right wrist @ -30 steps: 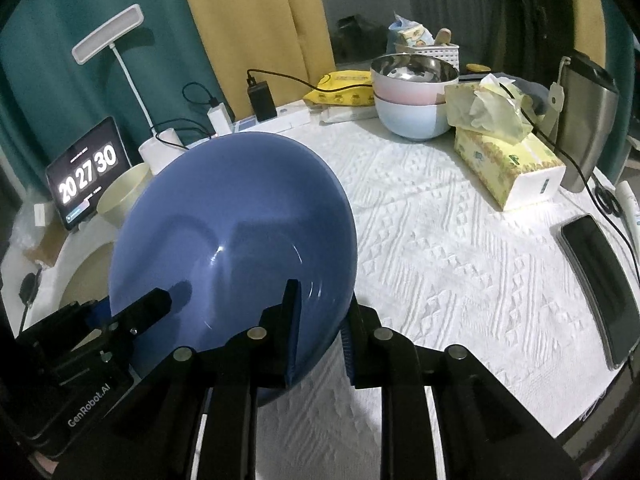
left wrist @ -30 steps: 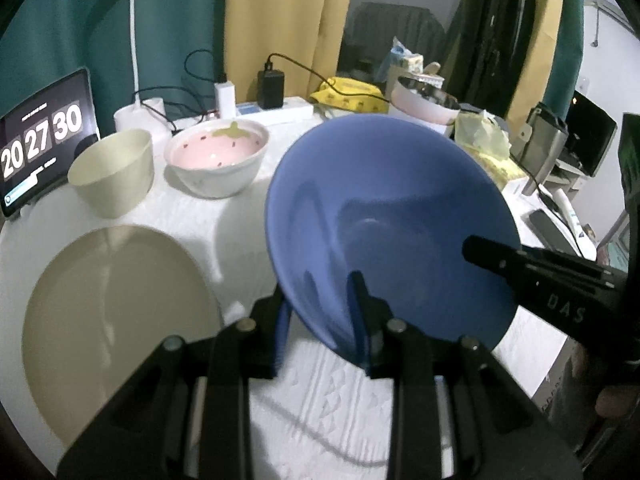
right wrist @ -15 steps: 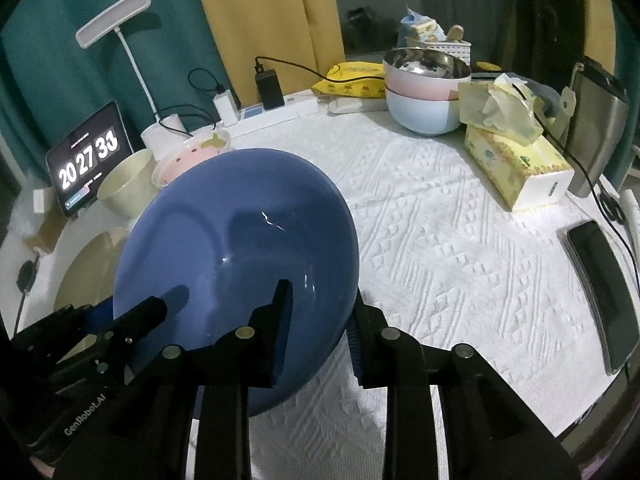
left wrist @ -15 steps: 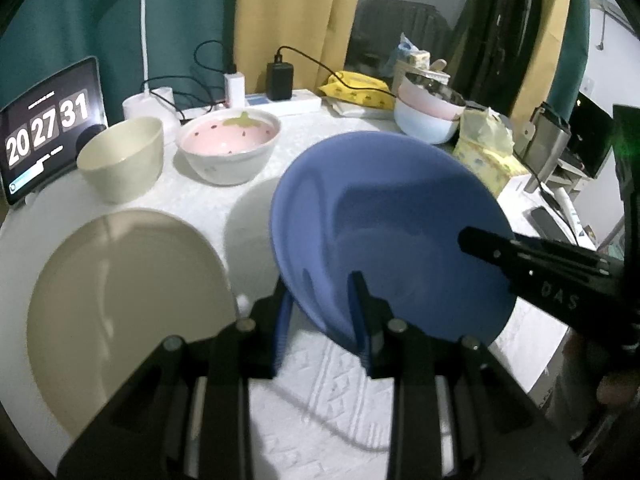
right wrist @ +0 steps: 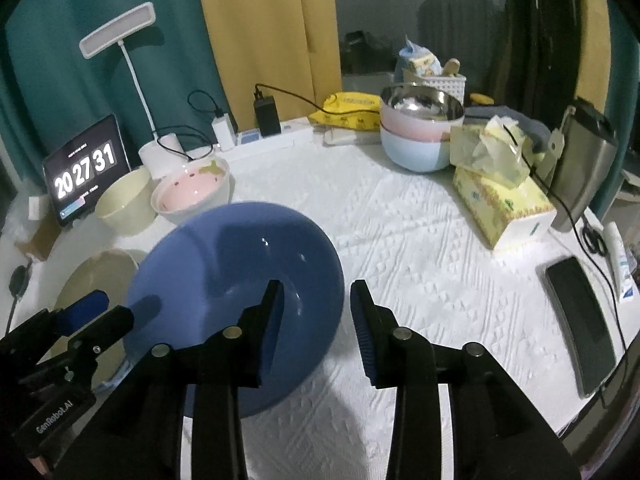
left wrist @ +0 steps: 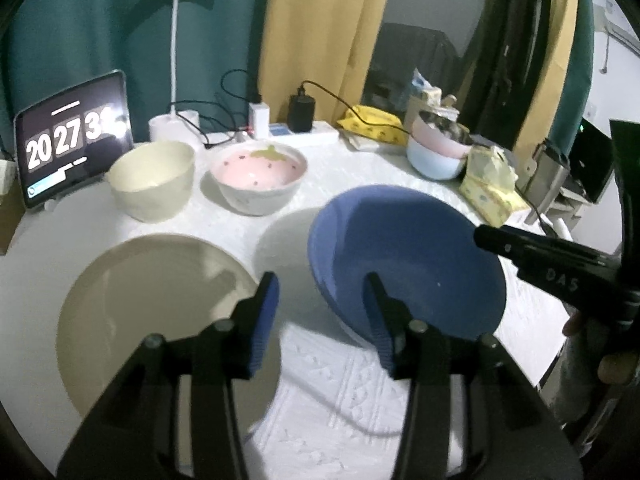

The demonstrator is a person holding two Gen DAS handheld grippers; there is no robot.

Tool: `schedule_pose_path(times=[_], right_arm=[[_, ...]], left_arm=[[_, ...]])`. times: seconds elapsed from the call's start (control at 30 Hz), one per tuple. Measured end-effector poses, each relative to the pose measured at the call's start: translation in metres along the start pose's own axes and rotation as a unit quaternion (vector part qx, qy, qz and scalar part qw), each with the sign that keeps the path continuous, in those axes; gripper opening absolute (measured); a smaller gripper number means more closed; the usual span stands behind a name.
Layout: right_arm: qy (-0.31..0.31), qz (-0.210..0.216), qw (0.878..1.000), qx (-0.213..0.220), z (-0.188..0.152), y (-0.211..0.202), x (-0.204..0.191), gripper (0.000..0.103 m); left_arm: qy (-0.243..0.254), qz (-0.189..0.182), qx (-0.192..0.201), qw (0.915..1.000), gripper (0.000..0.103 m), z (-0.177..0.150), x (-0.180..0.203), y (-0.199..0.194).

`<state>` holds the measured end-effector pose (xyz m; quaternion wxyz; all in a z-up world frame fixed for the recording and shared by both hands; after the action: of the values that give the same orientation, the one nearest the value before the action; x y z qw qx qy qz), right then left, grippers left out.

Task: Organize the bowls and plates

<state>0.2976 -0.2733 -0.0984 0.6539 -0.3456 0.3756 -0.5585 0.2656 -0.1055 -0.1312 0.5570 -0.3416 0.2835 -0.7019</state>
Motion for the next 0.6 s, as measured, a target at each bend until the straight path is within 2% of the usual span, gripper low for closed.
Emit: schedule_pose_path(times=[0.6], right_arm=[[-0.053,0.009,0.998,0.032,0.043,-0.016,-0.033,0.036]], left_arm=[[-0.029,0.035,0.055,0.9974,0.045,0.041,-0.038,-0.029]])
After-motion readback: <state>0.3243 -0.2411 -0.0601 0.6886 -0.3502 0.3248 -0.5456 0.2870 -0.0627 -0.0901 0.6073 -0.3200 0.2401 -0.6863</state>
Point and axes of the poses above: each gripper's, at about its wrist camera, not at the fingertips, and y roughly the way its jaws point, x to its right, z to its top, the point moved 6 cm from there along y, roughly the way its jaws point, and after that the axes turned 11 degrees about -x, right-handed, at the moved point
